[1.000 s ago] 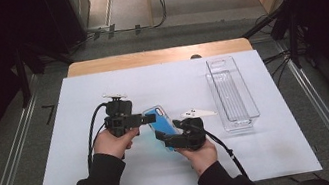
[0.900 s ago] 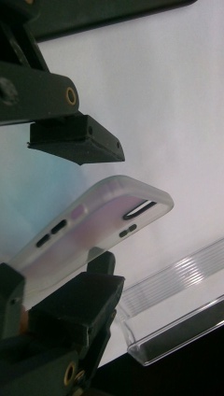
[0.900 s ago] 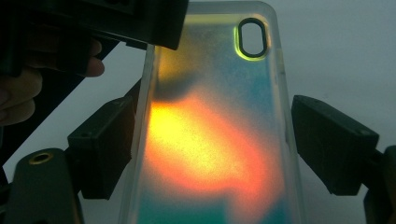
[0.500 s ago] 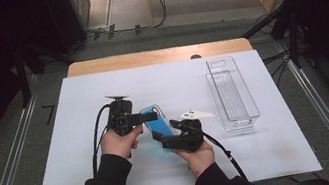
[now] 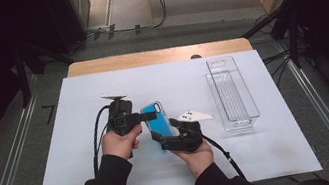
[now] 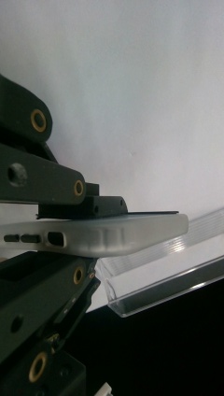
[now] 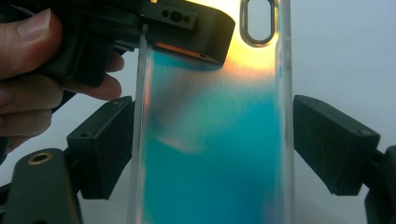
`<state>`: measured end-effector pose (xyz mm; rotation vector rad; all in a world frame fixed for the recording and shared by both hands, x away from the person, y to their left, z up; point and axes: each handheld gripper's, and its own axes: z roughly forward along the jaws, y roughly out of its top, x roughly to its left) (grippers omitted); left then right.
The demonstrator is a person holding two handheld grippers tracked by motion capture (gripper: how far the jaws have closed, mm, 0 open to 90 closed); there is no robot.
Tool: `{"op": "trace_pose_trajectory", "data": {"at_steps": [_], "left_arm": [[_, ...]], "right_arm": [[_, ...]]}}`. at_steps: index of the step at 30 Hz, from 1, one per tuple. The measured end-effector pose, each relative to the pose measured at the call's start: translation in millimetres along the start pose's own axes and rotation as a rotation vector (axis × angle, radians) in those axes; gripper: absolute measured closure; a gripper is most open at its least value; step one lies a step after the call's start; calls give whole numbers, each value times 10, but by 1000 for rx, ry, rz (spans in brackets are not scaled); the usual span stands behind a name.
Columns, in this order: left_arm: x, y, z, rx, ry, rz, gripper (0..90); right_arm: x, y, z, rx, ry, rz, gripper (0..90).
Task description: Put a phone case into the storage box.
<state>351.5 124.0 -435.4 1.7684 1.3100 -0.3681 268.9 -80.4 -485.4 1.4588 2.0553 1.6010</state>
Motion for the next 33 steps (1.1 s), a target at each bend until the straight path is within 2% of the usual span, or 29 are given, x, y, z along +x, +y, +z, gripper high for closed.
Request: {"op": "trace_pose_trajectory", "data": {"at_steps": [1, 3, 6, 11, 12, 13, 14, 16, 19, 22, 24, 25, 26, 33], "left_arm": [[-5, -4, -3, 8, -7, 0, 853], [-17, -10, 3, 6, -3, 10, 855], [-42, -6, -9, 0, 4, 22, 858], [-64, 3, -53, -26, 21, 42, 856], [-79, 8, -84, -39, 43, 71, 856], [-84, 11, -94, -43, 54, 82, 856], [-84, 11, -94, -43, 54, 82, 856], [-118, 5, -126, -70, 94, 152, 855], [-135, -10, -132, -96, 108, 195, 854], [-151, -28, -129, -117, 136, 244, 854], [-157, -41, -126, -131, 148, 269, 854], [-157, -41, -126, -131, 148, 269, 854], [-160, -54, -122, -142, 159, 299, 854], [-180, -95, -78, -180, 178, 349, 855]], "right_arm": [[-15, 11, 8, 17, 20, -10, 138], [-27, 46, 16, 62, 27, -32, 117], [-19, 105, 9, 93, 47, -54, 0], [10, 171, 7, 144, 61, -90, 0], [30, 204, 3, 170, 50, -117, 0], [34, 223, 5, 182, 49, -129, 0], [34, 223, 5, 182, 49, -129, 0], [25, 258, 8, 216, 59, -127, 0], [-13, 279, 14, 240, 88, -107, 0], [-50, 291, 9, 269, 91, -114, 0], [-67, 300, -1, 286, 89, -123, 0], [-67, 300, -1, 286, 89, -123, 0], [-81, 305, -14, 300, 92, -134, 0], [-77, 279, -60, 330, 96, -205, 0]]}}
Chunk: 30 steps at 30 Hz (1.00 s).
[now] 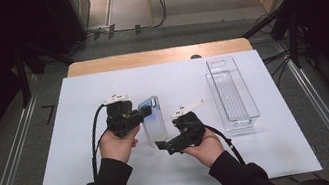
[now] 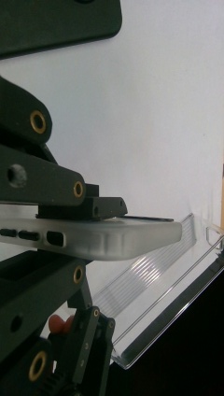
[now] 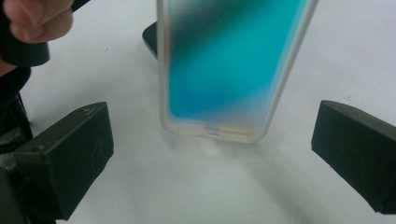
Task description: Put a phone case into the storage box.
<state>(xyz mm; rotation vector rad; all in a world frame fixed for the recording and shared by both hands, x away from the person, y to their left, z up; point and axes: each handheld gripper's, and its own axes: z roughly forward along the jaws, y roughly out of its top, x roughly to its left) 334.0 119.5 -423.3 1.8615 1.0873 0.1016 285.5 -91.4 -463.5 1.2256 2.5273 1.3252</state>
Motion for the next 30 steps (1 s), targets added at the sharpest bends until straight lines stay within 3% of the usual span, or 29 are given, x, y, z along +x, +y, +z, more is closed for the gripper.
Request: {"op": "trace_pose_trajectory", "data": {"at_steps": [4, 7, 10, 12, 20, 30], "left_arm": [[-7, -10, 15, -18, -3, 17, 856], [-25, -15, 30, -41, -7, 50, 856], [-29, -15, 43, -35, -15, 38, 858], [-37, -21, 58, -26, -33, 16, 858], [-148, -43, 85, -15, -53, 16, 857], [-284, -89, 147, 6, -85, 4, 855]], "right_arm": [[6, 2, -12, -8, 0, -9, 0], [-9, 6, -11, -19, -36, 10, 0], [-32, 6, -11, -23, -23, 29, 0], [-36, 10, -10, -40, -46, 35, 0], [-38, 42, -32, -96, -88, 75, 0], [-61, 84, -52, -124, -117, 108, 0]]}}
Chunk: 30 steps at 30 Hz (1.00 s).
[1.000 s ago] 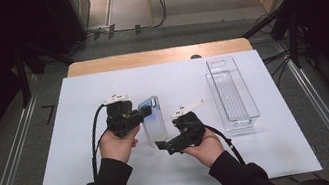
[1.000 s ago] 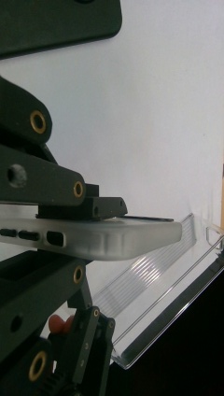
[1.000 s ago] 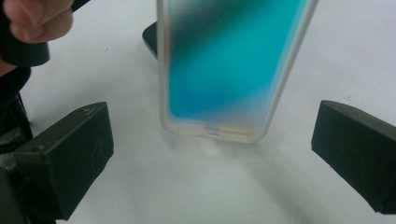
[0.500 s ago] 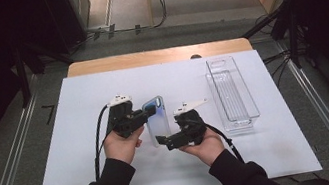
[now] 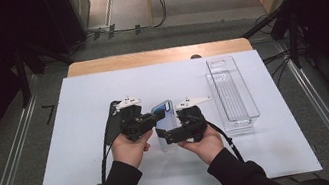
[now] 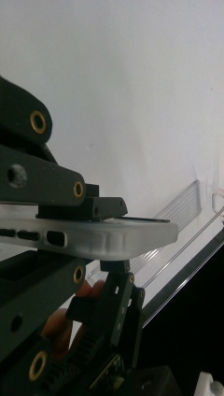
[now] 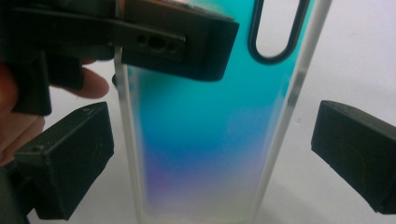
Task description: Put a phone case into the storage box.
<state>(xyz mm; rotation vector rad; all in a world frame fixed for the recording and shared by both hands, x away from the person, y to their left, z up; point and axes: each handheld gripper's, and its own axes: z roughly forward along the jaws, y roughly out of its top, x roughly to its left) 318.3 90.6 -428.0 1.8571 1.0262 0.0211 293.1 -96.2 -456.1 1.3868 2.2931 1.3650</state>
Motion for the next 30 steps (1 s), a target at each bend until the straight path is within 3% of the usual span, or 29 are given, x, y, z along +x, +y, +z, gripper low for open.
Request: {"op": "trace_pose_trajectory", "data": {"at_steps": [6, 10, 15, 17, 20, 30], "left_arm": [[-63, -2, -16, -14, -18, -2, 854], [-69, 1, -26, -17, -18, -3, 849], [-64, 6, -28, -17, -30, -13, 840], [-50, 13, -28, -12, -55, -33, 804], [-14, 39, -61, -15, -66, -59, 669], [25, 68, -145, 6, -94, -59, 434]], "right_arm": [[21, 2, 22, -13, -11, 3, 0], [39, -4, 3, -37, 13, -3, 142], [50, 0, -16, -43, 1, -14, 149], [53, 2, -20, -40, -5, -15, 149], [31, 5, -21, -31, -14, -19, 150], [-103, 11, -32, -14, -58, -24, 149]]}}
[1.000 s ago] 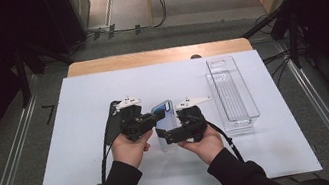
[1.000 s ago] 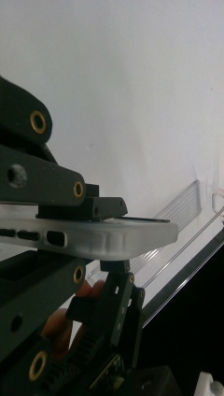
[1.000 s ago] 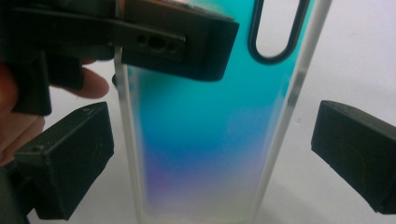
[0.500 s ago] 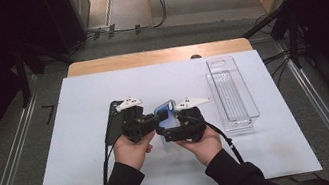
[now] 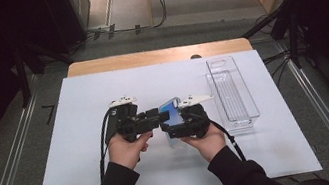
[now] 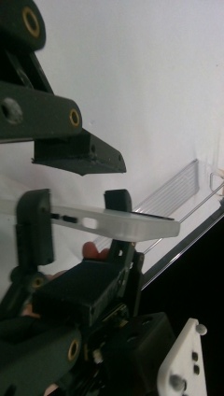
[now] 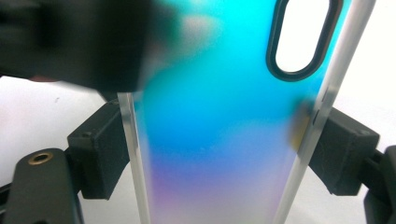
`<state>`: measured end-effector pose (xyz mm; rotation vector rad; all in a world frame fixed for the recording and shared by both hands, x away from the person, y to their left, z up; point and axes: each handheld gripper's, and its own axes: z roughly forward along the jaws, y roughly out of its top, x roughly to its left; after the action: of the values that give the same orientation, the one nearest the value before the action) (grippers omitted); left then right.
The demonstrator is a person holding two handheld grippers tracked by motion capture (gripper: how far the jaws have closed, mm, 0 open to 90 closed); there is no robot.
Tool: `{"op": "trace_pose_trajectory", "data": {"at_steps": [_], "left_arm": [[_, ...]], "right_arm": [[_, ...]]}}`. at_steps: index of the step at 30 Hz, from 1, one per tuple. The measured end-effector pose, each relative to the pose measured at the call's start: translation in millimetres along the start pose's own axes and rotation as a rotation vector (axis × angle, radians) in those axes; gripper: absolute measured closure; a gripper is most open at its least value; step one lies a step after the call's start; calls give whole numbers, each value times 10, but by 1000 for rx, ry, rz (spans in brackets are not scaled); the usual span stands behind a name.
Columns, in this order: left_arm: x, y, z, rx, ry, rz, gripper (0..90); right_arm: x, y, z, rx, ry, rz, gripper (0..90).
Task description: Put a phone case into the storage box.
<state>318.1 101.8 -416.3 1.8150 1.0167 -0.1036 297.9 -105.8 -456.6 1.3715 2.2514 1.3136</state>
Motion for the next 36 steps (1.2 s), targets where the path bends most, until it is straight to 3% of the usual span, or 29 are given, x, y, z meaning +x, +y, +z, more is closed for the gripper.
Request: {"op": "trace_pose_trajectory", "data": {"at_steps": [5, 8, 10, 13, 16, 18, 19, 27, 31, 34, 36], "left_arm": [[11, 1, -82, 22, -13, 13, 347], [11, -7, -100, 34, -13, 18, 337], [20, -29, -126, 61, -18, 42, 312], [35, -44, -144, 83, -18, 51, 312], [108, -88, -195, 134, -50, 64, 311], [132, -107, -215, 145, -51, 81, 297], [168, -143, -247, 157, -47, 109, 293], [281, -297, -311, 219, -55, 163, 293], [309, -350, -325, 226, -52, 175, 293], [352, -426, -350, 232, -36, 209, 293], [376, -465, -369, 233, -33, 206, 293]], "right_arm": [[-97, 10, -35, 0, -22, 4, 149], [-138, 17, -57, -1, -25, 11, 149], [-182, 27, -86, -4, -29, 4, 149], [-214, 38, -111, -9, -12, 7, 149], [-236, 65, -149, -8, 1, -23, 149], [-248, 83, -168, -5, 16, -33, 149], [-255, 91, -174, -5, 24, -37, 149], [-299, 149, -253, -3, 57, -64, 149], [-317, 173, -288, 2, 73, -68, 149], [-321, 190, -319, 11, 79, -76, 149], [-324, 200, -333, 17, 87, -82, 149]]}}
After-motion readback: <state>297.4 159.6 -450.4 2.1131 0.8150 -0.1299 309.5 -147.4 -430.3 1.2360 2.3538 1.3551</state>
